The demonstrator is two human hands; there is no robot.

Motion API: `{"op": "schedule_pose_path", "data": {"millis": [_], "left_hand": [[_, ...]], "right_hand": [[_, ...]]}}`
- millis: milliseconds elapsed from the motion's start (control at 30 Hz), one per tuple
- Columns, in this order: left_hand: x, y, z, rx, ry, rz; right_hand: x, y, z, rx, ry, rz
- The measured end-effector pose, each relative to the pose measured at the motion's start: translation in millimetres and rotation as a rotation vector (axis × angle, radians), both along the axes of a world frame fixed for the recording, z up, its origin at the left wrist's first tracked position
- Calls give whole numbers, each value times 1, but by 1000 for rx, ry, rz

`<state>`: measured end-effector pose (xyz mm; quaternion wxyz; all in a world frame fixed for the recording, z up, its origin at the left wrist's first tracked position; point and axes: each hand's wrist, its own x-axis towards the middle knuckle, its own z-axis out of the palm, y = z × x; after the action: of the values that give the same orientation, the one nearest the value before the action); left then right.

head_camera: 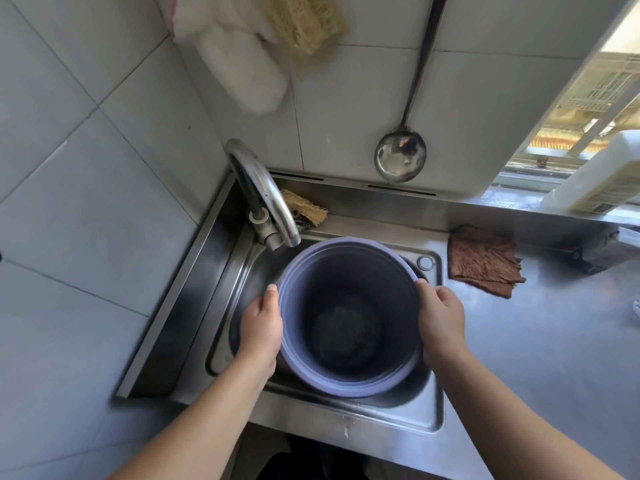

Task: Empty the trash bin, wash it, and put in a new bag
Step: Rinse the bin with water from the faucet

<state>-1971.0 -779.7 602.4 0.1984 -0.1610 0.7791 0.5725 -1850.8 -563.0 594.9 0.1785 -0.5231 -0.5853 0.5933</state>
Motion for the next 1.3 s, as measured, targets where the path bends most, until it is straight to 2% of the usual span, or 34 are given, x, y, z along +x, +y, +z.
{"op": "schedule_pose_path", "data": {"millis": [100, 200, 567, 667, 800, 933, 1067, 1300], "left_hand": [[-2, 0, 11, -4, 125, 13], [-4, -3, 16, 7, 176, -7], [-28, -9, 32, 148, -32, 41], [-36, -6, 42, 224, -129, 79], [-44, -8, 46, 328, -141, 18], [-48, -11, 37, 399, -312, -4], [-43, -1, 21, 453, -528, 79], [-16, 5, -17, 460, -687, 106]], "right_hand": [[1, -1, 9, -24, 59, 18], [4, -5, 17, -6, 88, 61], [-30, -4, 75, 74, 86, 148], [-47, 1, 96, 176, 20, 216], [-68, 7, 115, 271, -90, 274], [-77, 11, 126, 339, -187, 282], [-84, 22, 130, 356, -328, 302], [-90, 25, 116, 311, -603, 326]]}}
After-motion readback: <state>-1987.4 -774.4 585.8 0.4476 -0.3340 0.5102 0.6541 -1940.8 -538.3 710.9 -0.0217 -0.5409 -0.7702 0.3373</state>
